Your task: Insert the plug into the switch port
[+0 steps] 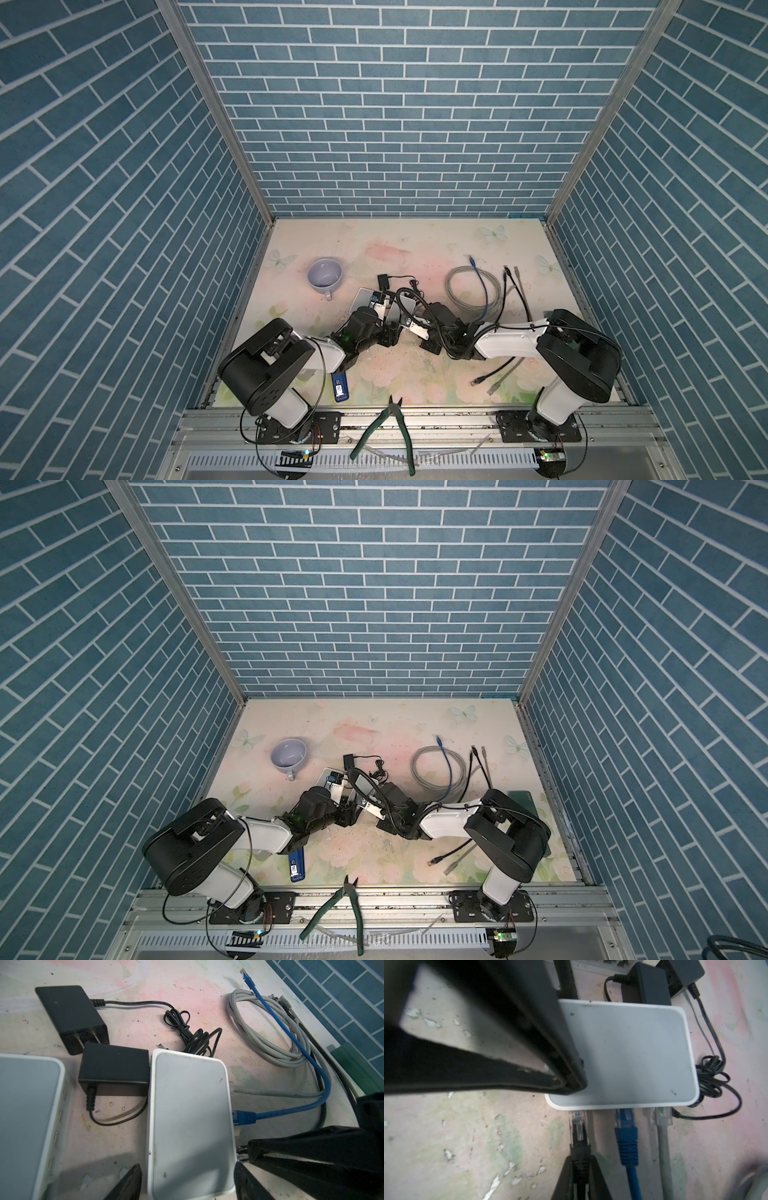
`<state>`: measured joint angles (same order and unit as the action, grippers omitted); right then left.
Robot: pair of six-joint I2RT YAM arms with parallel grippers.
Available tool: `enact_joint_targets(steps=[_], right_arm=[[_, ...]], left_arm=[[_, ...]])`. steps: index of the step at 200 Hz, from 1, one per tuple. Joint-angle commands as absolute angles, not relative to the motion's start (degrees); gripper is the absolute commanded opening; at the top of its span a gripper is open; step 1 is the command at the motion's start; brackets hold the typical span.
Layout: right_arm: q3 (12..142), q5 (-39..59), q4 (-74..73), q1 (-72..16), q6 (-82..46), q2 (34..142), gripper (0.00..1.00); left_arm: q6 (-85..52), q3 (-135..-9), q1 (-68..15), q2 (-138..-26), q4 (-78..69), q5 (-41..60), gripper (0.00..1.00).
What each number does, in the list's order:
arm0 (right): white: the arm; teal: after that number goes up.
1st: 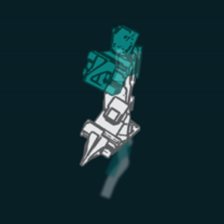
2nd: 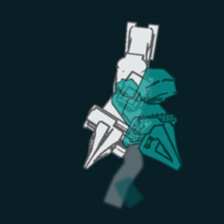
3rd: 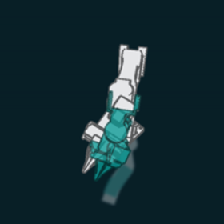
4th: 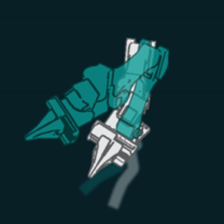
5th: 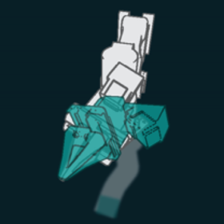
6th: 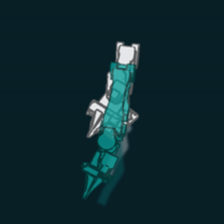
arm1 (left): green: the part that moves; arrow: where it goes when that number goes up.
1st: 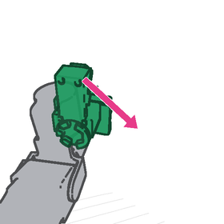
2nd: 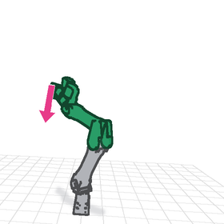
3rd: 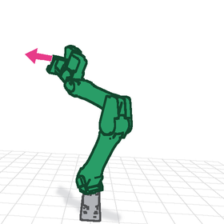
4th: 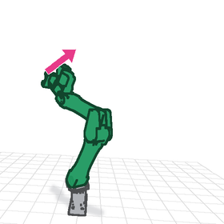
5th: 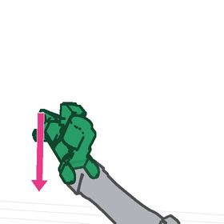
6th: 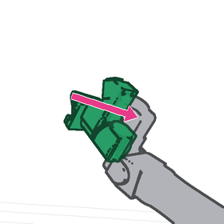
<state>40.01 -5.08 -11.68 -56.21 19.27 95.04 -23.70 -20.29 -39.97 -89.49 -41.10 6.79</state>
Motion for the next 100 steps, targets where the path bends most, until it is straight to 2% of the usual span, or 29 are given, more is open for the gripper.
enact_joint_targets(steps=[1, 100], right_arm=[[42.10, -7.08, -13.53, -56.60, 17.32, 95.46, 0.00], [41.36, -3.51, -18.97, -57.25, 19.25, 95.50, 0.00]], left_arm=[[-23.76, -21.13, -40.51, -90.04, -41.84, 7.46, 0.70], [-23.55, -22.22, -41.48, -90.12, -41.86, 9.38, 0.69]])
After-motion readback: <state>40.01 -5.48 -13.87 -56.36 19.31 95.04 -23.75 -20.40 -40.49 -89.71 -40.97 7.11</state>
